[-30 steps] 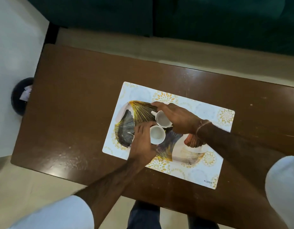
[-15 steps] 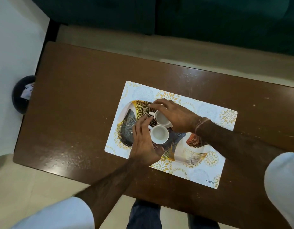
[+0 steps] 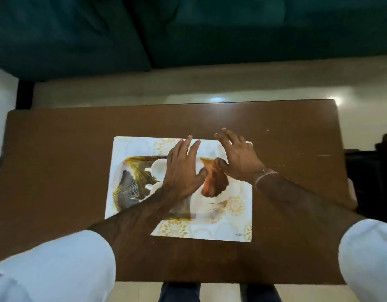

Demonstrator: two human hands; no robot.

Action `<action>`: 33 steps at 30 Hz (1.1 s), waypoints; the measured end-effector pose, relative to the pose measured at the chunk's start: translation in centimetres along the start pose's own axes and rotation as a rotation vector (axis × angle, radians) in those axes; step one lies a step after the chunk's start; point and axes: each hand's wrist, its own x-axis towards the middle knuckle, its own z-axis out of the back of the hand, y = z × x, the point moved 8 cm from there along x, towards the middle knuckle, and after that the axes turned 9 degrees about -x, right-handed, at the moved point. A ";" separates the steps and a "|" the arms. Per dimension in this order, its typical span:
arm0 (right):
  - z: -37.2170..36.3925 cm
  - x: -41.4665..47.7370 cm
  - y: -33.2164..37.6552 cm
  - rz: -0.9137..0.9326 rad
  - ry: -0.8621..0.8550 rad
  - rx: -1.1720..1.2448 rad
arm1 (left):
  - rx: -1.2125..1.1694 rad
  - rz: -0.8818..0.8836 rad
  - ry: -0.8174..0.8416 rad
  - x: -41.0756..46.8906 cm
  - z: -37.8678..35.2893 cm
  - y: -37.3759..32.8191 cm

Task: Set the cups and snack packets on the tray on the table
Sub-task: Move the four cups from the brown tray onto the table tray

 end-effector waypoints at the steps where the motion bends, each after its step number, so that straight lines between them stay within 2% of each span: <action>1: 0.3 -0.9 -1.9 -0.038 -0.009 -0.003 | 0.014 -0.013 0.029 0.8 -1.1 -1.4; 5: 1.5 -4.6 -9.4 -0.160 -0.029 0.041 | 0.043 -0.044 0.102 3.5 -5.1 -7.2; 17: 3.6 -18.2 -31.5 -0.529 -0.119 0.110 | 0.125 -0.297 0.325 6.4 -19.9 -29.1; 26: 2.7 -31.0 -44.6 -0.785 -0.186 0.089 | 0.134 -0.465 0.526 2.4 -32.0 -43.1; 33: -0.1 -40.0 -51.9 -0.980 -0.183 0.071 | 0.171 -0.599 0.630 -2.8 -39.1 -49.1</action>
